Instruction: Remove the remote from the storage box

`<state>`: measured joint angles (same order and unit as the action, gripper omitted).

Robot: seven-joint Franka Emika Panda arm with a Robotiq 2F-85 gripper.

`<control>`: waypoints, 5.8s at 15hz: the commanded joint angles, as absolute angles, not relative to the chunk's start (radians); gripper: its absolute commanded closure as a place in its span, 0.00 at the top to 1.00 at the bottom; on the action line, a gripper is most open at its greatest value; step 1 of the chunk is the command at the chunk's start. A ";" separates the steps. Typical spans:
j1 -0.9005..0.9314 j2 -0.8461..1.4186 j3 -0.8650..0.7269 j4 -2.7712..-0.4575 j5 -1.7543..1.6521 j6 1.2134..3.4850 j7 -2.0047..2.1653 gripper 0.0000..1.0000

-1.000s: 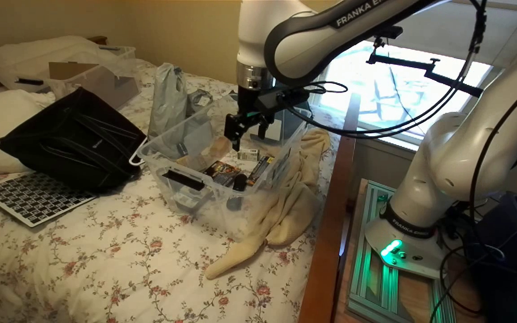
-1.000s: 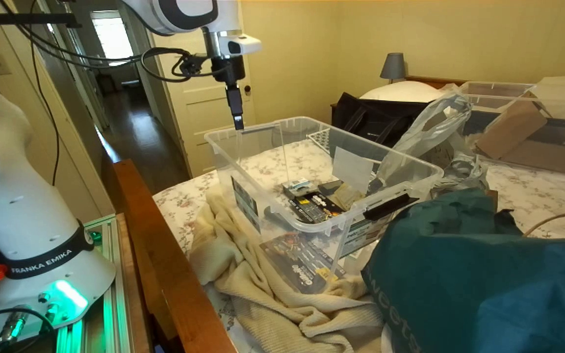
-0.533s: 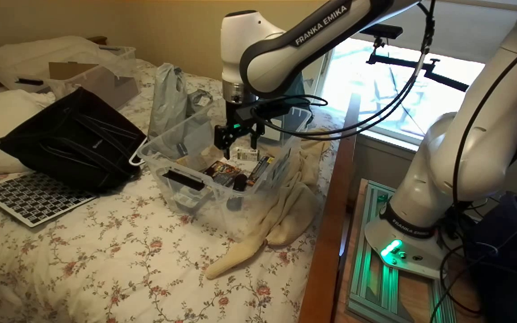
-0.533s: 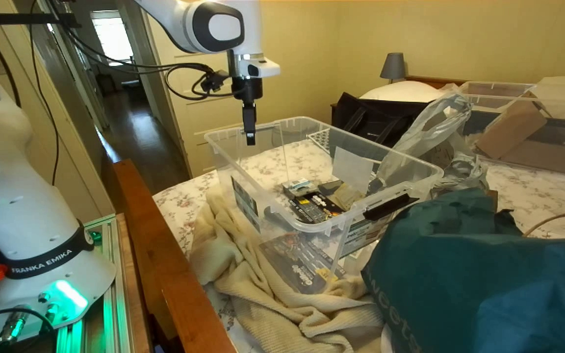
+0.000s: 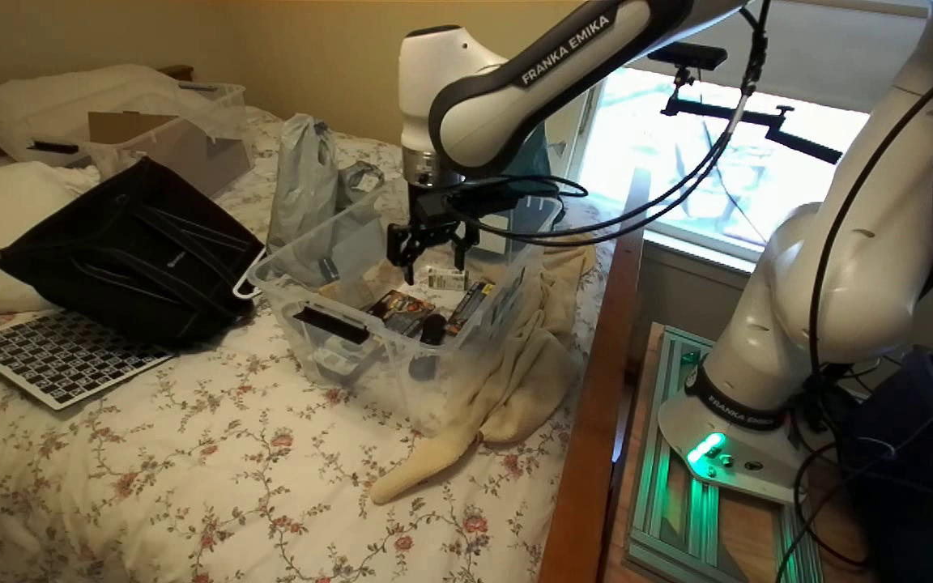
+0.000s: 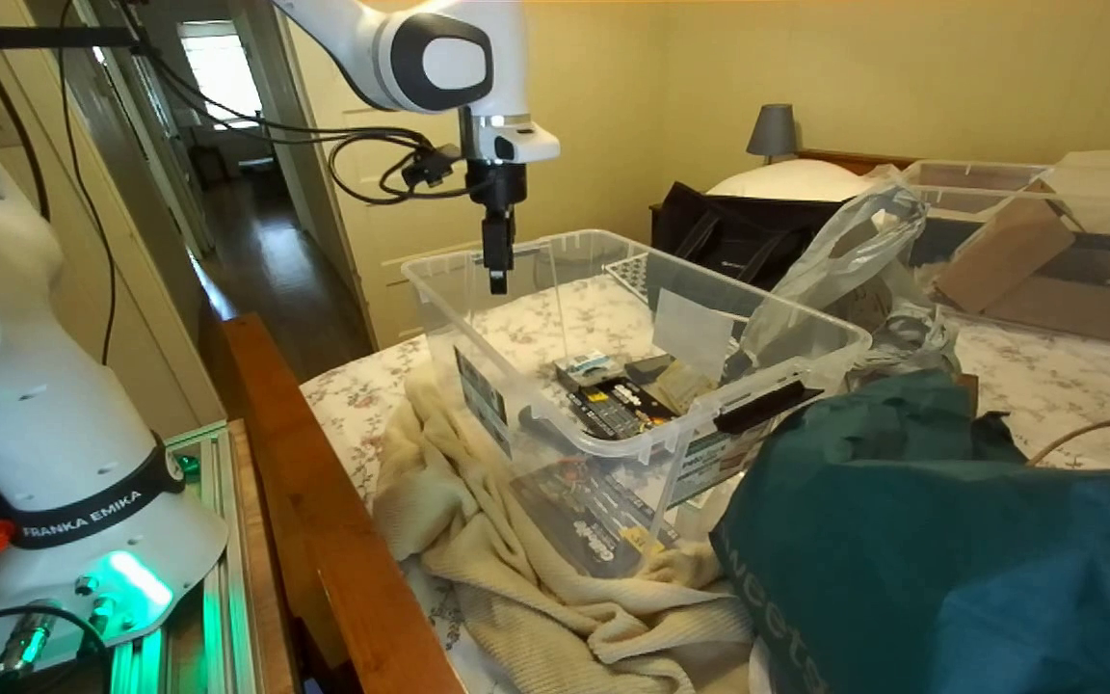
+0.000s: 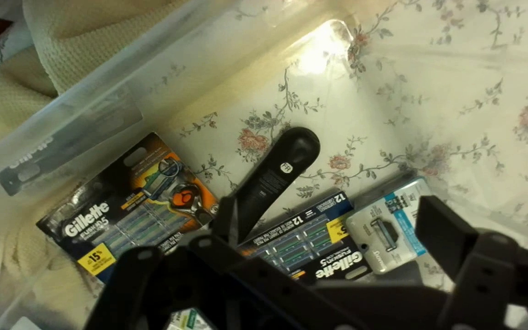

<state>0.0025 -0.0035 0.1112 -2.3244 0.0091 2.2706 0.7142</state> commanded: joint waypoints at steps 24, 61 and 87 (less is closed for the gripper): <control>0.050 0.389 -0.066 -2.150 0.085 2.509 1.157 1.00; 0.045 0.692 -0.106 -2.015 0.162 2.510 1.151 1.00; 0.008 0.657 -0.081 -2.044 0.179 2.457 0.986 1.00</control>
